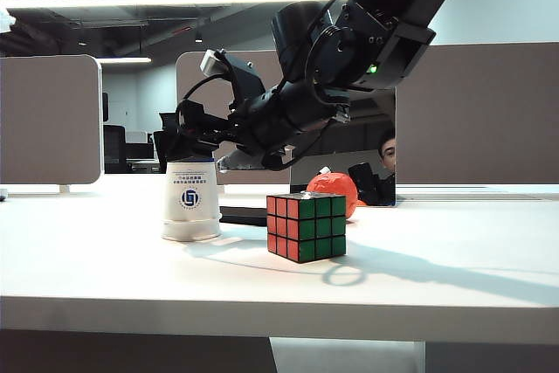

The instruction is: Carefully pick up the cup on the right and stack it on top of the cup on the left.

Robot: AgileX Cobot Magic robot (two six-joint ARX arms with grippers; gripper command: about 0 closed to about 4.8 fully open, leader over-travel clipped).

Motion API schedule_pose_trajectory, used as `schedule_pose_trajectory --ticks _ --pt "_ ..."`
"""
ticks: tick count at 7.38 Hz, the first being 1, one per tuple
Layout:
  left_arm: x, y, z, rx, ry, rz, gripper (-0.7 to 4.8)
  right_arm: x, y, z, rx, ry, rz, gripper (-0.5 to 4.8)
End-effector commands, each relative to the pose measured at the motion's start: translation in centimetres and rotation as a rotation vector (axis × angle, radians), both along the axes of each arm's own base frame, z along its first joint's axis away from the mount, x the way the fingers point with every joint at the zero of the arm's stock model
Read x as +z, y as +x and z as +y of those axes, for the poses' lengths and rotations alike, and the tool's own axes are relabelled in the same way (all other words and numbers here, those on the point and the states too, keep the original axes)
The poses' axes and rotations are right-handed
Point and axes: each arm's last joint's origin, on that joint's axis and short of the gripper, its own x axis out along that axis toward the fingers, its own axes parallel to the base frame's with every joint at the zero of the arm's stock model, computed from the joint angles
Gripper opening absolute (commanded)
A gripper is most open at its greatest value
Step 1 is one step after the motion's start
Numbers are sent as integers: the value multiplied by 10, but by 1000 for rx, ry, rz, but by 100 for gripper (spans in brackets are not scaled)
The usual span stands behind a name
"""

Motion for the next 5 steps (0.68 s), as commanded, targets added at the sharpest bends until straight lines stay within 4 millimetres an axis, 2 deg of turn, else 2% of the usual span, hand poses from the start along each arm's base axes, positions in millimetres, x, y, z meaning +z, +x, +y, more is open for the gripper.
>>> schedule_pose_trajectory --ticks 1,3,4,5 --pt "2 0 0 -5 -1 -13 -5 54 3 -11 -40 154 -202 479" --pt "2 0 0 -4 -2 -12 -5 94 13 -54 -162 167 -257 472" --pt "2 0 0 11 -4 -13 -5 111 13 -78 -209 138 -227 308" --pt "2 1 2 81 -15 -12 -6 133 11 -103 -263 112 -269 97"
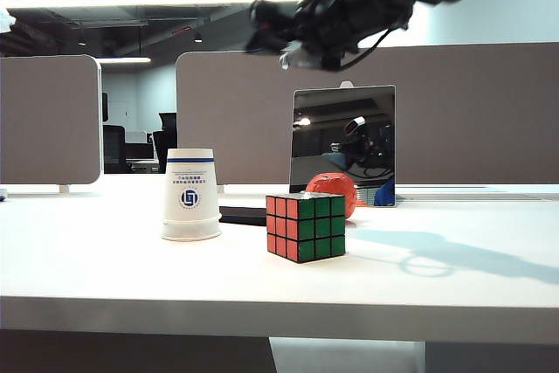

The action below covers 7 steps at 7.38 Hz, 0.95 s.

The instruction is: Carefully pick up the cup on the right and stack it on top of the cup on the left.

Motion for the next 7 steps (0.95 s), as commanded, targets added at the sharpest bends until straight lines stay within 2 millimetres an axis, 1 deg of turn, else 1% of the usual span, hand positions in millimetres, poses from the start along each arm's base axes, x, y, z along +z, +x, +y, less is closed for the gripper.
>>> schedule_pose_trajectory --ticks 1,2,3,4,5,6,7 --pt "1 4 7 278 -44 2 -6 69 -32 -83 -223 -153 -13 -6" --pt "0 6 9 352 -59 18 -5 70 -59 -98 -282 -184 -38 -6" --pt "0 6 10 400 -103 48 -5 68 -82 -108 -323 -174 -64 -6" --pt "-2 7 12 454 -163 98 -5 52 -128 -123 -340 -121 -124 -6" --pt "-4 7 12 455 -159 119 -6 27 -167 -138 -387 -98 -159 -6" --pt "-4 7 12 459 -159 117 -5 10 -196 -151 -479 -55 -223 -6" --pt "-4 7 12 459 -159 118 -5 6 -210 -156 -510 -32 -245 -6"
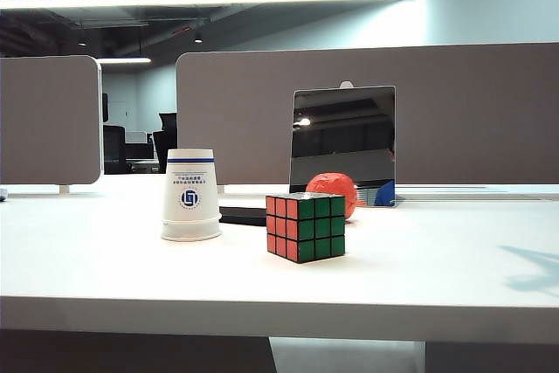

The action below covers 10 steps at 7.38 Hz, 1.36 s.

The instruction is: Carefully pick up the cup on the right and stack it on top of the cup on the left.

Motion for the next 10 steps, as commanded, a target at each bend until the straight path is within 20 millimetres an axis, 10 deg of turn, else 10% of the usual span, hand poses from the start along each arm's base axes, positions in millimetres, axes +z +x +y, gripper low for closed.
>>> schedule_pose_trajectory --ticks 1,5,10 --pt "2 0 0 3 -6 -8 -5 -5 -35 -17 -82 67 -132 -6" --pt "-2 0 0 3 -6 32 -5 -43 -109 -48 -140 50 -60 -6" --pt "-3 0 0 7 -6 38 -5 -113 -95 -58 -322 132 -15 -5"
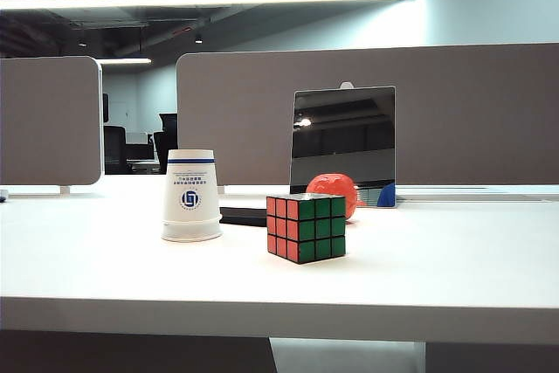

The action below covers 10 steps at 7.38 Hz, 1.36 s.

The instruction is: Carefully pick up the cup on the right and stack it on top of the cup on the left.

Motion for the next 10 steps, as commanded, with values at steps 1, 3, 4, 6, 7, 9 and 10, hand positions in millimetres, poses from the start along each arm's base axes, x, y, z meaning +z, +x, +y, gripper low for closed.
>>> schedule_pose_trajectory --ticks 1,3,4,6,7,9,10 --pt "1 0 1 47 -4 -10 -6 8 0 -6 -92 -63 -81 -5" --pt "1 1 3 95 26 -9 -6 15 -2 -21 -26 37 -155 -6" --pt "1 1 3 118 36 -12 -6 15 -2 -21 -17 43 -154 -5" --pt "1 1 6 222 47 -12 -5 15 -2 -20 -13 43 -154 -5" --pt "1 1 6 220 47 -12 -5 15 -2 -20 -7 44 -154 -5" --pt "1 1 4 140 163 -39 -6 12 -2 -16 122 42 -113 -5" --pt "1 1 3 127 162 -41 -5 12 -2 -16 148 48 -109 -6"
